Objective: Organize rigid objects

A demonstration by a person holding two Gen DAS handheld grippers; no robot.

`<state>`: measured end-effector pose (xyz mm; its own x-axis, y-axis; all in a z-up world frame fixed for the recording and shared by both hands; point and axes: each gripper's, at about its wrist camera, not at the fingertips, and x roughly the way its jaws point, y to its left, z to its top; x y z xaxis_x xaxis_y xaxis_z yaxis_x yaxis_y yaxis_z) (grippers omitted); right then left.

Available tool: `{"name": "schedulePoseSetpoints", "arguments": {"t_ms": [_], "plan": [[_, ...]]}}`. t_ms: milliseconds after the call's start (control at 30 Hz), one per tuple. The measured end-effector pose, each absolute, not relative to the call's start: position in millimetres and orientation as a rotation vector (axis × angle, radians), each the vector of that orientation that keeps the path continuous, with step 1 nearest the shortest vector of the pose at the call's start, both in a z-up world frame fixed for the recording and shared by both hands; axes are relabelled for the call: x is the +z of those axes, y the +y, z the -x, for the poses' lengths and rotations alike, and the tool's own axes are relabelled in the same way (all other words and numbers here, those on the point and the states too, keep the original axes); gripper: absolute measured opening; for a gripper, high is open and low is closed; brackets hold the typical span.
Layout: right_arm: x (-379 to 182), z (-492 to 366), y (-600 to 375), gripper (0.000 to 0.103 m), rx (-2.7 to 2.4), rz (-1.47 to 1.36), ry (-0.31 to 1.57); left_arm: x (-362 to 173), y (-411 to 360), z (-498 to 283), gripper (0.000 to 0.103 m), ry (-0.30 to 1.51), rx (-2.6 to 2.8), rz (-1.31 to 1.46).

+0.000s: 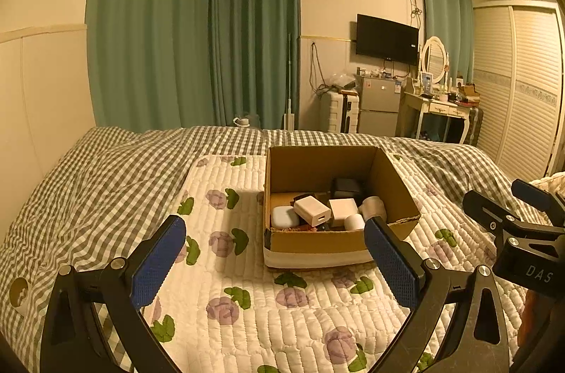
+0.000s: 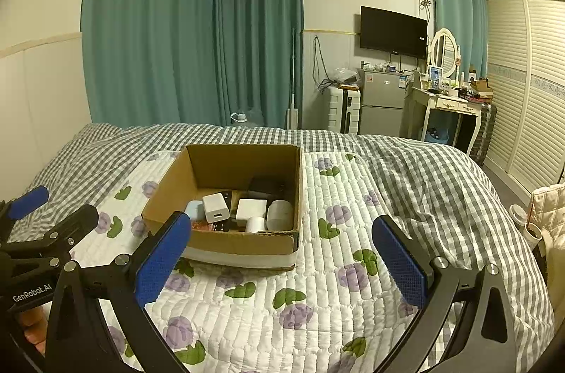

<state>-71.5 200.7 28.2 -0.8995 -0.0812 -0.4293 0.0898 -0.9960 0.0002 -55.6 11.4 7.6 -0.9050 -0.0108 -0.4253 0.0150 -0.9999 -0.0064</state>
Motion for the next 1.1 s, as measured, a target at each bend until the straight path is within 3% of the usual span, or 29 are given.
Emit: {"name": "schedulePoseSetpoints", "arguments": {"t_ms": [1100], "plan": [[24.4, 73.8, 198.4, 0.103, -2.983, -0.683, 0.058, 8.6, 13.5, 53.4, 0.103, 0.002, -3.055, -0.7]]}}
